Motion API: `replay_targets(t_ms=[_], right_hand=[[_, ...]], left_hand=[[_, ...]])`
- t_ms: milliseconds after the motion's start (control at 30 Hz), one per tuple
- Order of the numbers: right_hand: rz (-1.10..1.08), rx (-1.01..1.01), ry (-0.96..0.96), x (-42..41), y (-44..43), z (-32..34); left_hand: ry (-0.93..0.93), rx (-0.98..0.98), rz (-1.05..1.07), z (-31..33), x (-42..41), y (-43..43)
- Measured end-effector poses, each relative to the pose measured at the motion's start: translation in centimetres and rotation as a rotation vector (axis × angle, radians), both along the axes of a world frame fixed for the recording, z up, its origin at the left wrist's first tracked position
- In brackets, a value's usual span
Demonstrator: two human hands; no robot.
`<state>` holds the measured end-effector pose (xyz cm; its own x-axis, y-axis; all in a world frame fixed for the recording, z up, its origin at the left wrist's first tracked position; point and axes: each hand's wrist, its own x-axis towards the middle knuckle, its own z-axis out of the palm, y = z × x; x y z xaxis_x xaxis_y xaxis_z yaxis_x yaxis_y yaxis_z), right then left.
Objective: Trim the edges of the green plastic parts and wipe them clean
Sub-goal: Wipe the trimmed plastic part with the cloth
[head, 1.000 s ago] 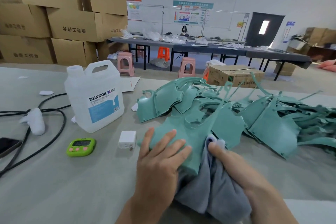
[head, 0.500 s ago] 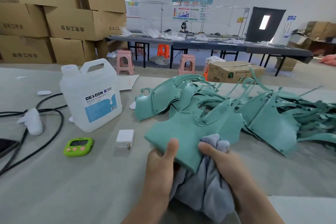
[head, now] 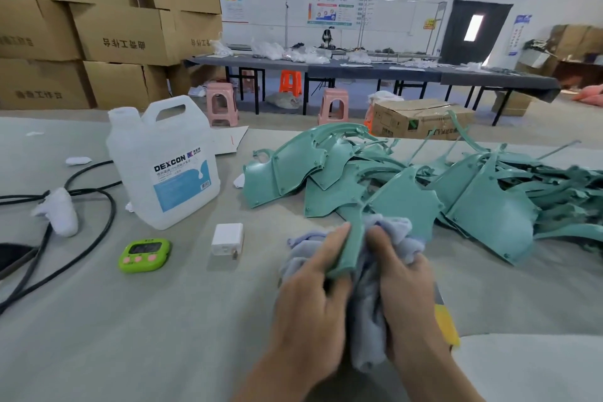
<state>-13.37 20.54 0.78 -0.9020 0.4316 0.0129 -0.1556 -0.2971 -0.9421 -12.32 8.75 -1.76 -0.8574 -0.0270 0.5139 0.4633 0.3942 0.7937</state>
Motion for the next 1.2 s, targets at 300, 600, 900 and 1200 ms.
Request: replay_targets(t_ms=[300,600,900,1200], right_hand=[[0.235,0.341,0.164,-0.1,0.2,-0.2],[0.226,0.601,0.22,-0.2,0.1,-1.7],[0.079,1.04,-0.023,-1.1,2.2,-2.3],[-0.18,1.206,0.466,0.7,1.1,-1.4]], left_hand=[[-0.182,0.371,-0.029,-0.4,-0.7,-0.4],[-0.094,0.296,0.048,-0.3,-1.0,-0.6],[0.224,0.27,0.177,2.3,-0.6,-2.7],[-0.289,1.233,0.105,1.7,-3.3,-4.0]])
